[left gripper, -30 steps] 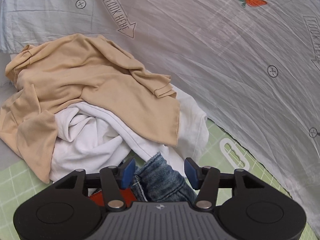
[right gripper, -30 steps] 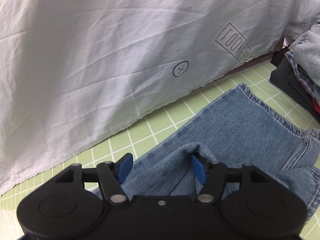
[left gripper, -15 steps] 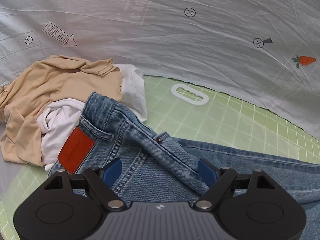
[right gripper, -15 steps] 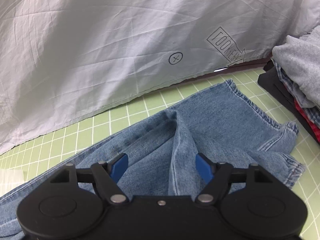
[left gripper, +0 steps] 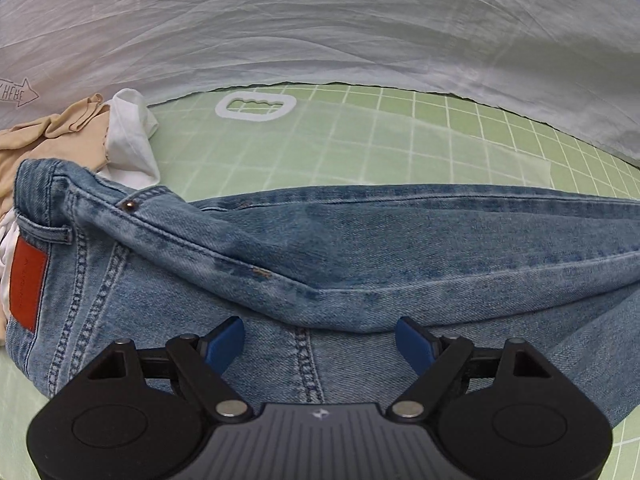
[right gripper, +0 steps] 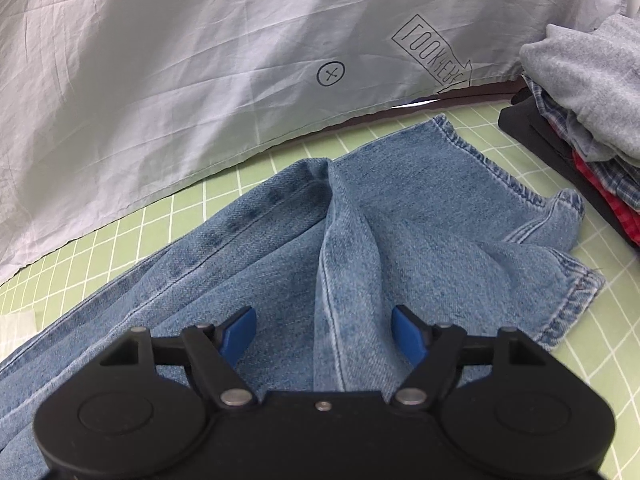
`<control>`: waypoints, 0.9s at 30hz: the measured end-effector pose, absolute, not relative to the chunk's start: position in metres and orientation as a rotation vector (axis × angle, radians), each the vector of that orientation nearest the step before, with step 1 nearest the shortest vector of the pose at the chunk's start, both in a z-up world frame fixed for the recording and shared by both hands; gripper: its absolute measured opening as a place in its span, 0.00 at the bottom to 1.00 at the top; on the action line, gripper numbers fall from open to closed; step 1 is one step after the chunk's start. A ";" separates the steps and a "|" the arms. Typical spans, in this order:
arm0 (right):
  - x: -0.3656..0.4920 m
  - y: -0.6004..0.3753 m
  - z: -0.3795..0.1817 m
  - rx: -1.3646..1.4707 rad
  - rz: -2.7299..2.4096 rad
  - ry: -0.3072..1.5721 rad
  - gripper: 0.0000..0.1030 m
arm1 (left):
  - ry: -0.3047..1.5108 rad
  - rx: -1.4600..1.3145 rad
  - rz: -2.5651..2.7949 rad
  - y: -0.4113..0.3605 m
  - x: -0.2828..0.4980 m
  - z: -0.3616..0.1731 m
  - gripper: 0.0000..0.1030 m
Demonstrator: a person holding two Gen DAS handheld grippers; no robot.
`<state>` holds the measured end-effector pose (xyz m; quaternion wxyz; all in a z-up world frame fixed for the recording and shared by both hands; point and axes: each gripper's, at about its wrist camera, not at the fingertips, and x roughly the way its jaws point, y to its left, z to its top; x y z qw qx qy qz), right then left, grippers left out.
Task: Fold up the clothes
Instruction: 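Open both grippers and grasp the stacked leg hems with the right gripper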
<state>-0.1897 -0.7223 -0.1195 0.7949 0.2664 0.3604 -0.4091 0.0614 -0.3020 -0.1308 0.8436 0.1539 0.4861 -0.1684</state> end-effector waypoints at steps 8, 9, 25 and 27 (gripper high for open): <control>-0.195 -0.721 -0.118 0.601 -0.895 0.748 0.73 | 1.014 0.378 -0.398 -0.335 0.058 -0.146 0.88; -0.197 -0.721 -0.118 0.605 -0.895 0.745 0.73 | 1.012 0.378 -0.400 -0.337 0.060 -0.146 0.89; -0.210 -0.705 -0.113 0.472 -0.948 0.815 0.73 | 0.891 0.239 -0.303 -0.360 0.133 -0.136 0.90; -0.210 -0.705 -0.116 0.451 -0.946 0.849 0.67 | 0.881 0.246 -0.309 -0.363 0.135 -0.133 0.90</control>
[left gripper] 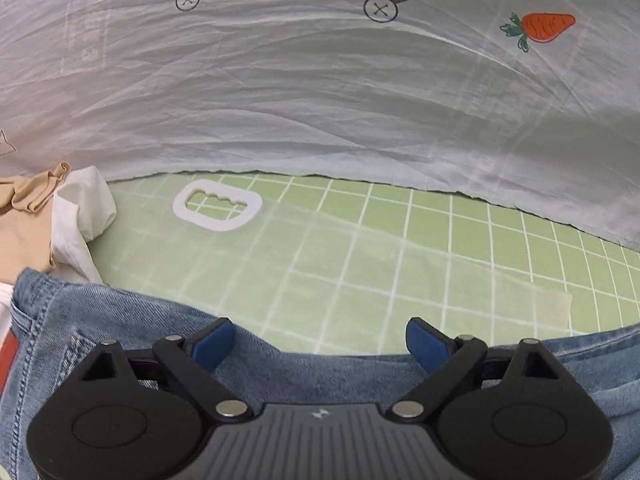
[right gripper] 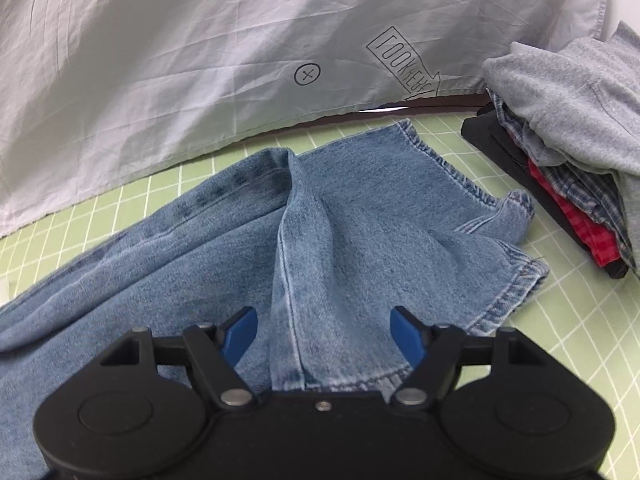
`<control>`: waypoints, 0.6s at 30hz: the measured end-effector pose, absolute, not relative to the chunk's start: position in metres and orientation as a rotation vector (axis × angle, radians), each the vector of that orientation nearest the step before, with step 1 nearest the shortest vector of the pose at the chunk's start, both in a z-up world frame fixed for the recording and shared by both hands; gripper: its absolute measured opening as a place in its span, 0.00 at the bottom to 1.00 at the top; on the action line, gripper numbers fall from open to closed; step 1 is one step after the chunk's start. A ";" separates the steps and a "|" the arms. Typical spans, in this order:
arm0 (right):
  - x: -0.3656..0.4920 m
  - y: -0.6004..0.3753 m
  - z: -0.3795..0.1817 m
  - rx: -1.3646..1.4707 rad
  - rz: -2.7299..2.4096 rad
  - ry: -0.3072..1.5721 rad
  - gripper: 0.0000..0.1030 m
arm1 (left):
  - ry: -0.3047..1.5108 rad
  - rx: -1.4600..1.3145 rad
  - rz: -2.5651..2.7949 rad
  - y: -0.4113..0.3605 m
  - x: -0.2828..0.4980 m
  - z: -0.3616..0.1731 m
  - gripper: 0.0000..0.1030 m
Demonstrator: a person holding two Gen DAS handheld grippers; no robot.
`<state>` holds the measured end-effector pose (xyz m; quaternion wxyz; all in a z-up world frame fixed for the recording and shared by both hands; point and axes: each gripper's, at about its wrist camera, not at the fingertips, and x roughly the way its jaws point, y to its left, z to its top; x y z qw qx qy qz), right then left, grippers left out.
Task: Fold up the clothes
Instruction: 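Open both grippers and grasp the stacked leg hems with the right gripper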
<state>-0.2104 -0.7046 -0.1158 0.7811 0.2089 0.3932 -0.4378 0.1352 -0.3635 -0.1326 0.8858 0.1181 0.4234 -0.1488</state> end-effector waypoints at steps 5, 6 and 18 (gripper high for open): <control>-0.210 -0.718 -0.119 0.446 -0.914 0.892 0.36 | 0.914 0.246 -0.360 -0.361 0.117 -0.135 0.90; -0.209 -0.723 -0.116 0.429 -0.917 0.891 0.24 | 0.919 0.247 -0.366 -0.360 0.111 -0.136 0.90; -0.152 -0.863 -0.083 0.143 -1.061 0.873 0.41 | 1.013 0.306 -0.376 -0.344 0.071 -0.152 0.90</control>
